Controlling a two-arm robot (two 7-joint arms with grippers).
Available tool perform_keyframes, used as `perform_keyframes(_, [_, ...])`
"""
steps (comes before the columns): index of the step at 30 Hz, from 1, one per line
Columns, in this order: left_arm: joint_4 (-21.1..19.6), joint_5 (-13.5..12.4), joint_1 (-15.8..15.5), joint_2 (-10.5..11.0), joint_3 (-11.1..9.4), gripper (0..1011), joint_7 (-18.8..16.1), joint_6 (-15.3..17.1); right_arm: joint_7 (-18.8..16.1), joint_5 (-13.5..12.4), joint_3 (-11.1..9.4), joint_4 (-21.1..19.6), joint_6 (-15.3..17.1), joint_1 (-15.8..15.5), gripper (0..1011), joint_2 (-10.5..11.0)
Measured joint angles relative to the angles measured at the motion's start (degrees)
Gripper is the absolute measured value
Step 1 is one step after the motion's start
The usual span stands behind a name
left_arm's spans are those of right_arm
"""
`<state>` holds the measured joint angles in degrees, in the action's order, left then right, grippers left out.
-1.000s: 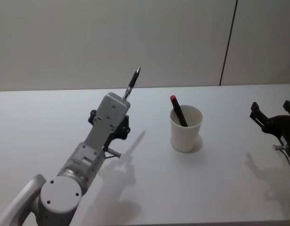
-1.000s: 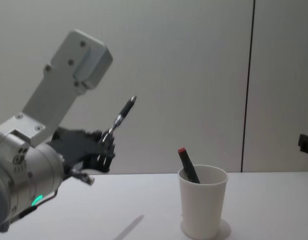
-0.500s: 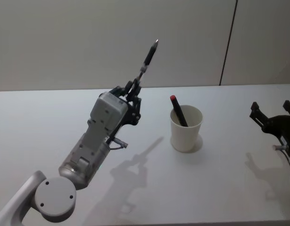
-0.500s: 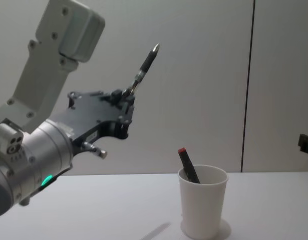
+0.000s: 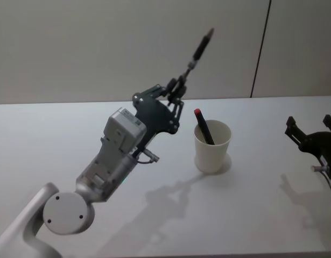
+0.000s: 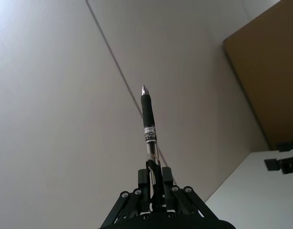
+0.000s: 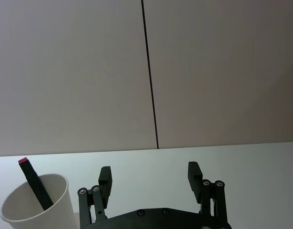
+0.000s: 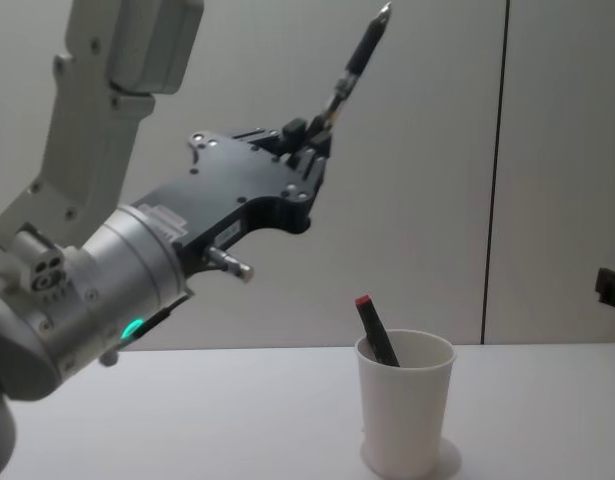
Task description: Place the pen into the pen holder.
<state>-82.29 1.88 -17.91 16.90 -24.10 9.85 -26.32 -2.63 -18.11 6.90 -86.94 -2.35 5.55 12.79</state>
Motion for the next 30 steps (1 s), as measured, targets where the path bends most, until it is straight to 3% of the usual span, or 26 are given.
perform_keyframes(12, [6.4, 2.8, -4.8, -2.7, -0.2, 183, 10.8, -7.4, -2.3, -0.9, -0.1, -0.5, 0.0, -0.2, 1001, 0.2])
perform_keyframes(20, [8.8, 3.7, -6.6, -3.7, -0.4, 183, 14.5, -9.9, -6.7, -2.9, -0.3, -1.9, 0.1, -0.4, 1001, 0.8])
perform_keyframes(30, [10.2, 4.2, -7.7, -4.3, -0.4, 183, 16.6, -11.3, -13.8, -6.8, -0.6, -5.0, 0.6, -1.1, 1001, 1.7])
